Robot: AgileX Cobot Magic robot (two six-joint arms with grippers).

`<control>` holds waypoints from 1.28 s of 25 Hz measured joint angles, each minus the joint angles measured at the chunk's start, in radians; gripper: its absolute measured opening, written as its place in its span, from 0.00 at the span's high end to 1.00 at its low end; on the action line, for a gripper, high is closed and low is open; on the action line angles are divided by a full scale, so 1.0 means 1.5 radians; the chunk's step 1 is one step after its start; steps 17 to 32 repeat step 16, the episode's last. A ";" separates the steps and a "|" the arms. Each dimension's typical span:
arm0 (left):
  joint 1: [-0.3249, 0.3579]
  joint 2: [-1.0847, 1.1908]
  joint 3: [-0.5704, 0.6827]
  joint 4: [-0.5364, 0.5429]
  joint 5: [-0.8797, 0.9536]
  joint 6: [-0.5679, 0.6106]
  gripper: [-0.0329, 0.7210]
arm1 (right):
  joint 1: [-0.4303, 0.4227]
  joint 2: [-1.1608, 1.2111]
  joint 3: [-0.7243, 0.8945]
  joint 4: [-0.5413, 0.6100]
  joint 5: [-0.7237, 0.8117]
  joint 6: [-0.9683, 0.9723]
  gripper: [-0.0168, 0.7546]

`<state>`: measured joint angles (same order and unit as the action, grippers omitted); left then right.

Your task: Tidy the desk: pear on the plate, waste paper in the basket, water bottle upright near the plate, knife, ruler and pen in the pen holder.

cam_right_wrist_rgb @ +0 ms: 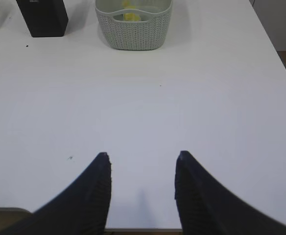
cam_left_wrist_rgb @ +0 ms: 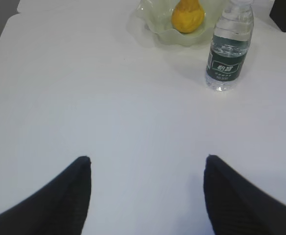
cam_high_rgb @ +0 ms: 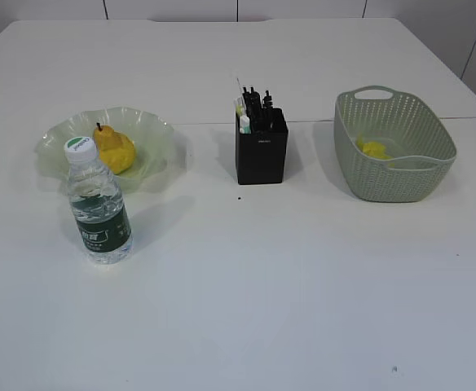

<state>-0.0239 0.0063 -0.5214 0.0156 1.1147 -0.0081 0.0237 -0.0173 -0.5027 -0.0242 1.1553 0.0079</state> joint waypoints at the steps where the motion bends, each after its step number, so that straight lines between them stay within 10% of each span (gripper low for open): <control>1: 0.000 0.000 0.000 0.002 0.000 0.000 0.27 | 0.000 0.000 0.000 0.001 0.000 0.000 0.55; 32: 0.000 0.000 0.000 0.003 -0.001 0.000 0.27 | -0.001 0.000 0.000 0.003 0.000 0.000 0.55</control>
